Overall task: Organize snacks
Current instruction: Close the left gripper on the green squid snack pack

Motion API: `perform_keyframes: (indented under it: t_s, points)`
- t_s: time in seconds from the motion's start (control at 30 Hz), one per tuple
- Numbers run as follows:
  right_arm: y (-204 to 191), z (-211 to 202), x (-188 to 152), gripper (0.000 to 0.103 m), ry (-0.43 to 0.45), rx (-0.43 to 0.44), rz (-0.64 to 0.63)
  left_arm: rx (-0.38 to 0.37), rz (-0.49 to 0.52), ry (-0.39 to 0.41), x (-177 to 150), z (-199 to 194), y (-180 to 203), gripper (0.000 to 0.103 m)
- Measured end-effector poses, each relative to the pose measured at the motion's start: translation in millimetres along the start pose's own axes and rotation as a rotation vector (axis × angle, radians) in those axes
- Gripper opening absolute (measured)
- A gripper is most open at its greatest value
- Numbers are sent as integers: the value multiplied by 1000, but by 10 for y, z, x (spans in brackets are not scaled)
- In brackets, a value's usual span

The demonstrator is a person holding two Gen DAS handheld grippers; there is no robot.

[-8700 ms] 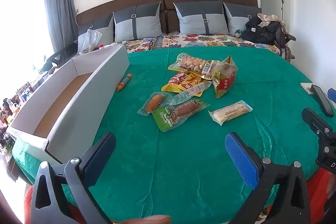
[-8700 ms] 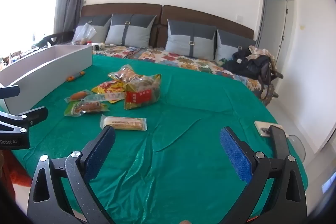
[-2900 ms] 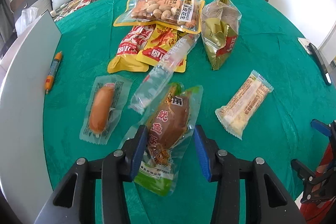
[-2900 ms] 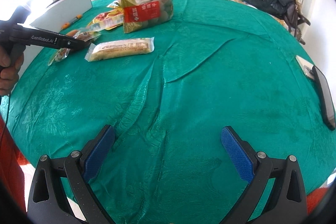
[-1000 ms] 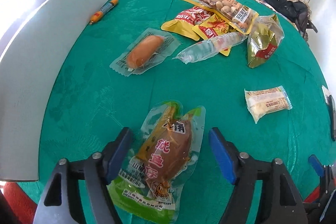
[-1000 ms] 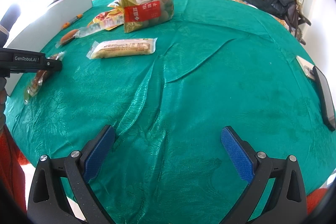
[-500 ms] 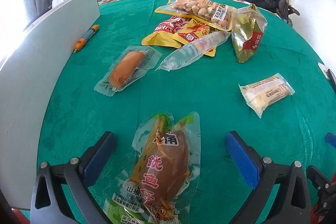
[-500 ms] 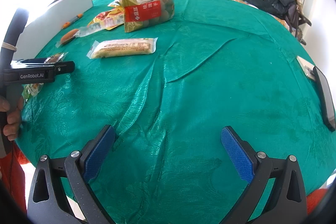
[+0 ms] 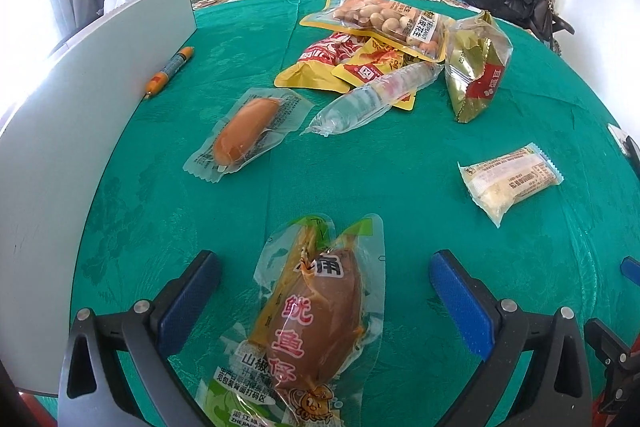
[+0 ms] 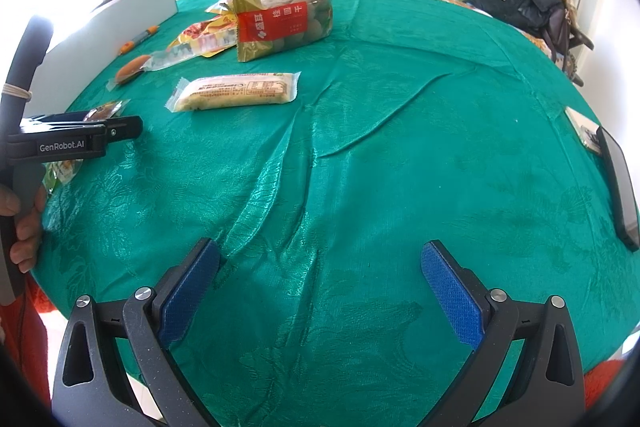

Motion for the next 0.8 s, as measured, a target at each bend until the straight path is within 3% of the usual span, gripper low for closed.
perform_keyframes:
  t_s: [0.33,0.8]
  points:
    - [-11,3,-3,102,6,1,-3,73,-85,-8,-15,7,-373,103]
    - [-5,-12,0,102,6,2,-1,69,-77,8,-34,-8,-415,103]
Point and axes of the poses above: each gripper's, at about its wrist camera, not at the fingertips, and z roughly the way its jaws point, y to its right, x to its top, the point moved 10 cm from there along z, roughly the way its jaws point, and after that the axes turned 7 degrees about y, right-handed, at the moved point
